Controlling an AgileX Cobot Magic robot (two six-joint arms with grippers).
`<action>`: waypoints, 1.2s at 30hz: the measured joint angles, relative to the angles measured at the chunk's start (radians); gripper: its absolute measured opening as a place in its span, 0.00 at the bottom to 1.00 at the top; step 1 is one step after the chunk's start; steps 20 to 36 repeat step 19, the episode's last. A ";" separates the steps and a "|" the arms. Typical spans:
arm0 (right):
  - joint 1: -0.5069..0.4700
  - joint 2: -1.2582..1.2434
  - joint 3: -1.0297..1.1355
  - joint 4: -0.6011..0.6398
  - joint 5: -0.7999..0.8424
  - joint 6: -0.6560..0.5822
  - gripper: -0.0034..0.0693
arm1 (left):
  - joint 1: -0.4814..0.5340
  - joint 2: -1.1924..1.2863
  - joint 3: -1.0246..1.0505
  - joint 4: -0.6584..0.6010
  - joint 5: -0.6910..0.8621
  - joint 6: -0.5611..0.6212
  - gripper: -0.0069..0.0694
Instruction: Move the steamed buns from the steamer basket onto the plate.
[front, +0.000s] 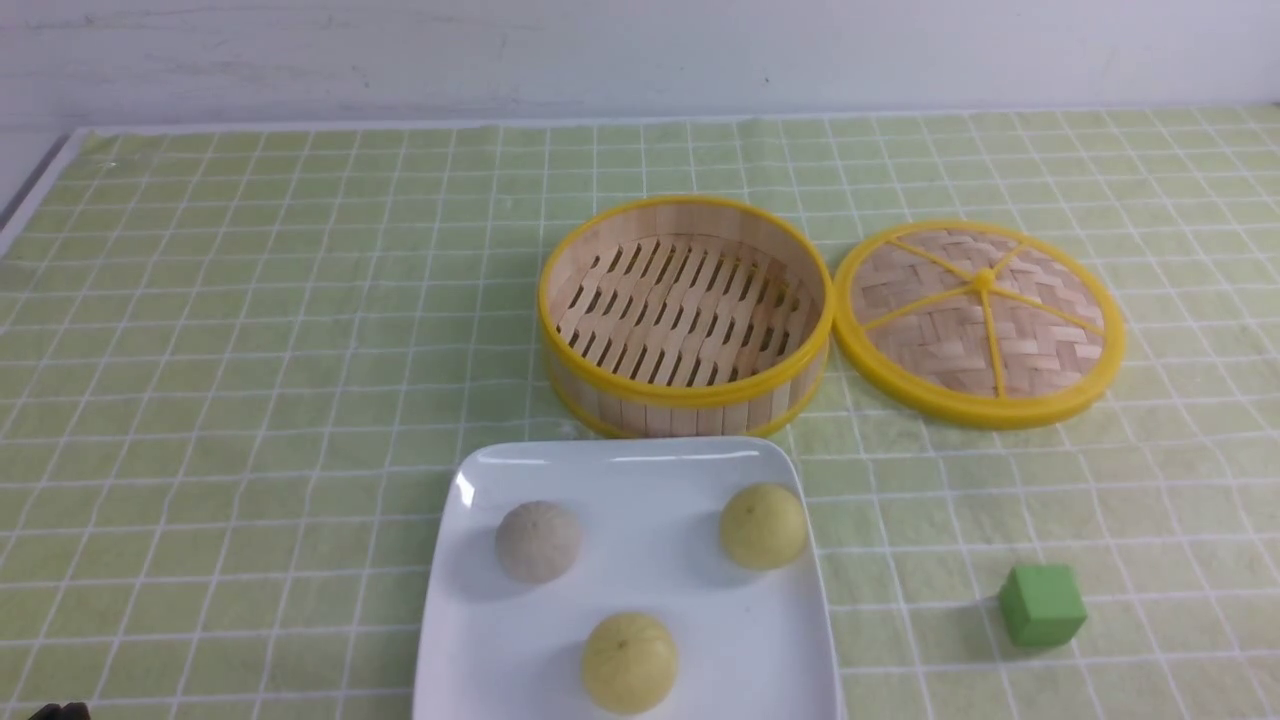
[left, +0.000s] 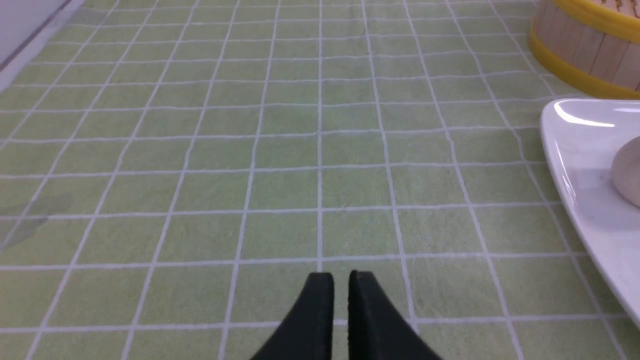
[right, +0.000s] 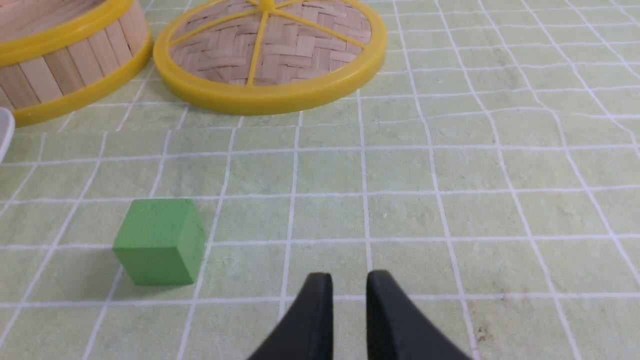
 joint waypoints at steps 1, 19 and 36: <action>0.000 0.000 0.000 0.000 0.000 0.000 0.23 | 0.000 0.000 0.000 0.002 0.000 0.000 0.20; 0.000 0.000 0.000 0.000 0.000 0.000 0.26 | 0.000 0.000 0.000 0.031 0.002 0.000 0.23; 0.000 0.000 0.000 0.000 0.000 0.000 0.26 | 0.000 0.000 0.000 0.031 0.002 0.000 0.23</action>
